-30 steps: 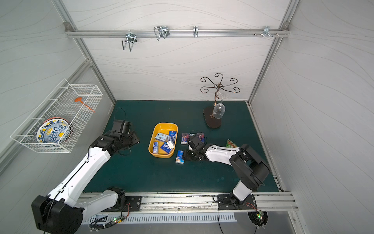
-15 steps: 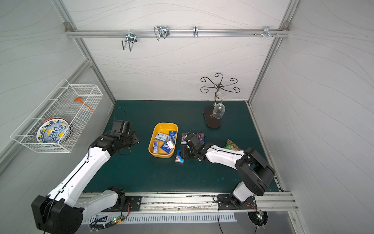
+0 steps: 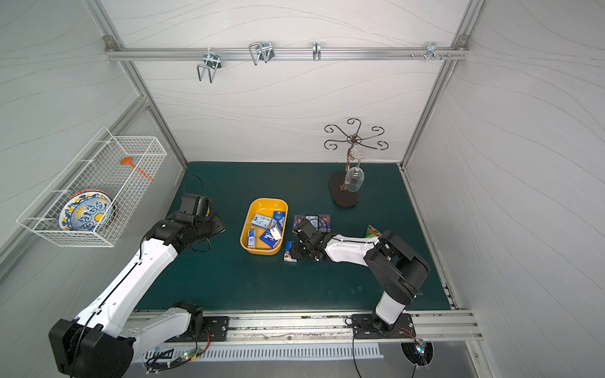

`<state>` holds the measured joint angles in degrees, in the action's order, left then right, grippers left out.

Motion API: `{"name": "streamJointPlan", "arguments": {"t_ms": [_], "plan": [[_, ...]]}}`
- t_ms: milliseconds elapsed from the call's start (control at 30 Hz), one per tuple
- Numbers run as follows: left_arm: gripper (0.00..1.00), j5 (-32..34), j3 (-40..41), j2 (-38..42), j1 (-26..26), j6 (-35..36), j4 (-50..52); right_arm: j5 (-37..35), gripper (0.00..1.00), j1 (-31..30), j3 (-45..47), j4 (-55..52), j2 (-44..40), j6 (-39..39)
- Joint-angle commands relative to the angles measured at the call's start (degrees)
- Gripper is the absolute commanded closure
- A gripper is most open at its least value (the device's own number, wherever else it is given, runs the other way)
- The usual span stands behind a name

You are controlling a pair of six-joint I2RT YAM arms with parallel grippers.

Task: Take the pocket tissues out of the storage box
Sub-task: Place the pocket tissues at the center of the board.

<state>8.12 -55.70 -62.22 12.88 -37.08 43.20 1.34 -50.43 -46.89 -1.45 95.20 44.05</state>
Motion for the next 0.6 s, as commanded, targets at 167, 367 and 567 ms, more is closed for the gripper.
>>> {"name": "streamJointPlan", "arguments": {"t_ms": [167, 367, 567], "plan": [[0.55, 0.63, -2.65, 0.58, 0.12, 0.52, -0.66, -1.58, 0.66, 3.96, 4.37, -0.57, -1.1, 0.1], [0.55, 0.49, -2.73, 0.3, 0.13, 0.43, -0.84, 0.48, 0.67, 6.72, 3.54, -1.95, -1.12, -3.69], [0.55, 0.59, -2.75, 0.03, 0.12, 0.43, -0.92, 2.4, 0.67, 6.79, 0.78, -3.59, 1.37, -6.9]]}}
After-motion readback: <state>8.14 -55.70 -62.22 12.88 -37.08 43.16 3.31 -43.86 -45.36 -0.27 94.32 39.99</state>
